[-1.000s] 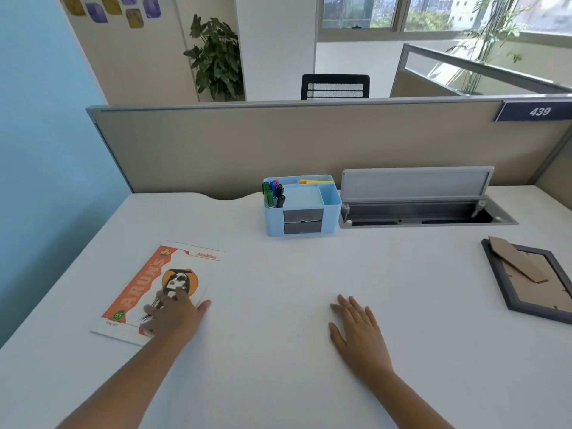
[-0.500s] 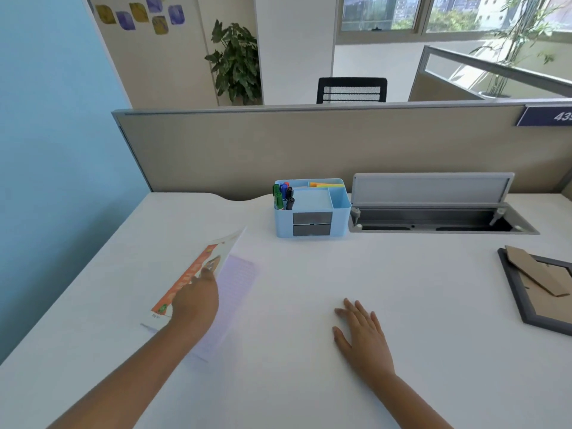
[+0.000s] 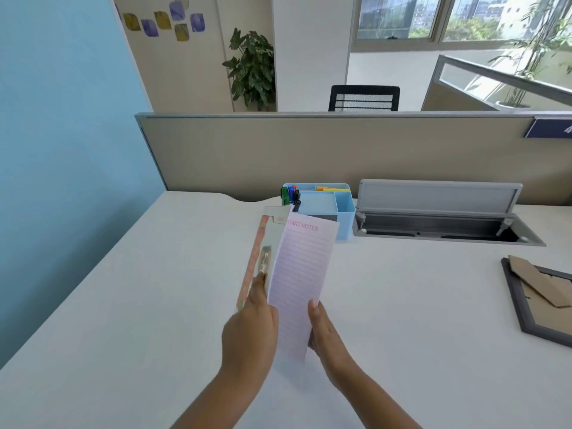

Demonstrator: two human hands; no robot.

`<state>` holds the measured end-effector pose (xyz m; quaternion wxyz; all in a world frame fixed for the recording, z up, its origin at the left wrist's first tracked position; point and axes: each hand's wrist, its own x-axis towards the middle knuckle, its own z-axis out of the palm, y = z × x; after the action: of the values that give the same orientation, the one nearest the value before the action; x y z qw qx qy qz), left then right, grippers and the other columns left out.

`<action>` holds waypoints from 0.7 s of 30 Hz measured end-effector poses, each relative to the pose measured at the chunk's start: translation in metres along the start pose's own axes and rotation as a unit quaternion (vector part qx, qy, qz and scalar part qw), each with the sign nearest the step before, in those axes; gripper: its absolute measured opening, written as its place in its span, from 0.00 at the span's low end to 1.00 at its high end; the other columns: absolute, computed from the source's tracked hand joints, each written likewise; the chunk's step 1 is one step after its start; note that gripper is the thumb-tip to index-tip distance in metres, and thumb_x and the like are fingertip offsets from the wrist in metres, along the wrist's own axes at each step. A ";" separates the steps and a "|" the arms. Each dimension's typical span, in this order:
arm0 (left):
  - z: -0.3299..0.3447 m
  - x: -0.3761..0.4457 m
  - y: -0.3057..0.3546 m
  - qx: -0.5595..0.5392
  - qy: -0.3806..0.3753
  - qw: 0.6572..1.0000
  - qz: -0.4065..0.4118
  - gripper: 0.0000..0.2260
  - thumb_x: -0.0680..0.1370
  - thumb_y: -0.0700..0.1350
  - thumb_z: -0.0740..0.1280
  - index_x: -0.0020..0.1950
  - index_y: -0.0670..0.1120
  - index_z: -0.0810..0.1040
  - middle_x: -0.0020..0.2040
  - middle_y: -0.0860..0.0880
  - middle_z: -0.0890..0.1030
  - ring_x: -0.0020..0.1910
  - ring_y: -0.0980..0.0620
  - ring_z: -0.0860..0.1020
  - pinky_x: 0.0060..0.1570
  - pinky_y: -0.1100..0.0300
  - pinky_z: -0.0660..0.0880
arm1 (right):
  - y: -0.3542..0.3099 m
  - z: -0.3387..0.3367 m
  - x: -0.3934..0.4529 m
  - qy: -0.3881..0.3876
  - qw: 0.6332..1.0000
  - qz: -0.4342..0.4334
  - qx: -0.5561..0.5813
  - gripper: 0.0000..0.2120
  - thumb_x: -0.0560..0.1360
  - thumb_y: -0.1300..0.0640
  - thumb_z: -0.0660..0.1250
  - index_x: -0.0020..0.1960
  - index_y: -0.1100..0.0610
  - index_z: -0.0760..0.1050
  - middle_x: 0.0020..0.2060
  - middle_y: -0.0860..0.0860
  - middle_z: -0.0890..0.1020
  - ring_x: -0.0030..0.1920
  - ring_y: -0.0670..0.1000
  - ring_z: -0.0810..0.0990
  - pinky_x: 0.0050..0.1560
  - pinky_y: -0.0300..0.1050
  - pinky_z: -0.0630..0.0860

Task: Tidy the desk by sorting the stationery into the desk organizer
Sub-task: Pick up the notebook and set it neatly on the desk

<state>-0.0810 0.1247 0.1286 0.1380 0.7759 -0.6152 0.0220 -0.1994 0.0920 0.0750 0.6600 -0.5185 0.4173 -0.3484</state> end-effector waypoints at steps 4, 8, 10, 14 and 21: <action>0.013 -0.023 0.016 -0.173 -0.008 0.985 0.001 0.21 0.81 0.47 0.49 0.74 0.48 0.58 0.66 0.48 0.73 0.58 0.47 0.76 0.53 0.55 0.73 | -0.024 0.008 -0.006 -0.030 0.999 -0.037 0.022 0.27 0.68 0.35 0.60 0.65 0.39 0.62 0.60 0.40 0.76 0.60 0.44 0.78 0.55 0.43 0.79; 0.046 -0.039 0.022 -0.222 -0.027 0.973 0.063 0.26 0.77 0.51 0.44 0.76 0.48 0.52 0.74 0.48 0.61 0.72 0.49 0.62 0.68 0.57 0.60 | -0.030 0.004 -0.010 0.024 0.996 -0.062 0.063 0.22 0.69 0.52 0.66 0.63 0.52 0.72 0.54 0.50 0.83 0.54 0.50 0.82 0.52 0.45 0.80; 0.054 -0.042 0.016 -0.188 -0.004 0.969 0.158 0.29 0.78 0.50 0.59 0.75 0.53 0.48 0.75 0.51 0.59 0.73 0.53 0.57 0.67 0.60 0.59 | -0.031 -0.006 -0.009 0.075 0.991 -0.062 0.096 0.19 0.66 0.57 0.66 0.56 0.56 0.76 0.47 0.54 0.85 0.50 0.55 0.83 0.47 0.47 0.80; 0.045 -0.041 -0.011 -0.308 -0.004 0.939 0.155 0.29 0.75 0.48 0.66 0.72 0.55 0.56 0.70 0.57 0.64 0.66 0.62 0.65 0.62 0.74 0.62 | -0.035 -0.029 -0.005 0.103 0.986 -0.082 0.104 0.15 0.60 0.65 0.65 0.46 0.61 0.79 0.38 0.58 0.83 0.41 0.60 0.80 0.44 0.53 0.77; 0.046 0.015 -0.057 -0.482 -0.016 0.868 -0.119 0.22 0.78 0.43 0.62 0.70 0.47 0.61 0.63 0.55 0.69 0.63 0.56 0.68 0.60 0.59 0.66 | -0.035 -0.045 0.008 0.083 0.986 -0.093 0.109 0.21 0.55 0.68 0.60 0.46 0.58 0.81 0.41 0.57 0.85 0.41 0.58 0.82 0.41 0.54 0.80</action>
<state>-0.0292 0.1107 0.0765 0.4867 0.6803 -0.4543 -0.3064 -0.2386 0.0591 0.1029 0.6407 -0.4491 0.3801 -0.4933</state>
